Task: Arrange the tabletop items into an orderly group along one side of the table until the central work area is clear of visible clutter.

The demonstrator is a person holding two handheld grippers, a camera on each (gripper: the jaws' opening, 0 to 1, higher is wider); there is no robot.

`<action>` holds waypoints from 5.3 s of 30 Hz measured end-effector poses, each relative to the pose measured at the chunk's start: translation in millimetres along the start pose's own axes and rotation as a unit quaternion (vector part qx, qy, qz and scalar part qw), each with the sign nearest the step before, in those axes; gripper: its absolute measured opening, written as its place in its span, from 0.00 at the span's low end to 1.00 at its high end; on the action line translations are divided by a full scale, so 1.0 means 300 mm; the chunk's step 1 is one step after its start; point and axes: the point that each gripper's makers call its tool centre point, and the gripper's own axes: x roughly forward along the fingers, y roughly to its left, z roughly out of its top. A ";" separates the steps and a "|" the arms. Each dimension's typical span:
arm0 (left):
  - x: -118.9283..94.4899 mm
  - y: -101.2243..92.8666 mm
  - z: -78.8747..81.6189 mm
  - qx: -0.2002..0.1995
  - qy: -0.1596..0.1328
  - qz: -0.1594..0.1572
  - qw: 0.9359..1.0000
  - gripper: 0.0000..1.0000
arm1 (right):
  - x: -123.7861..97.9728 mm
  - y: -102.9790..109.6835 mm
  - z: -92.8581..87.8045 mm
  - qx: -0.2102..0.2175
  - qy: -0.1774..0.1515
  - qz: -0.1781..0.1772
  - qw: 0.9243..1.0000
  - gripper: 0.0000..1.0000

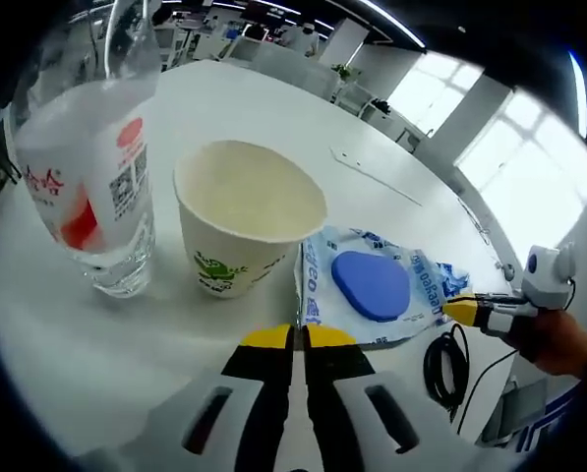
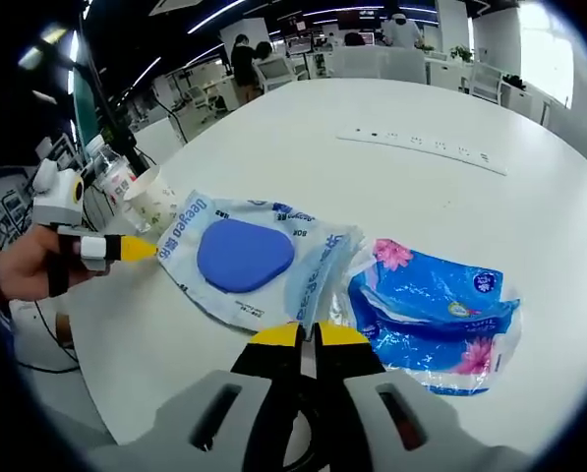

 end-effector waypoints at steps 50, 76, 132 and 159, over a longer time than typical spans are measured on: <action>-0.415 -0.041 -0.189 0.100 -0.025 0.022 0.994 0.11 | -0.216 -0.442 -0.064 0.164 -0.065 -0.135 0.975 0.11; -0.450 -0.024 -0.211 0.085 -0.026 0.042 0.995 0.09 | -0.250 -0.486 -0.061 0.160 -0.066 -0.141 0.975 0.00; -0.528 -0.108 -0.167 0.129 -0.061 -0.002 0.990 0.18 | -0.523 -0.313 -0.158 0.027 -0.085 -0.135 0.987 0.19; -0.511 -0.158 -0.172 0.164 -0.050 -0.041 0.984 0.23 | -0.726 -0.213 -0.336 0.001 -0.092 -0.147 0.985 0.28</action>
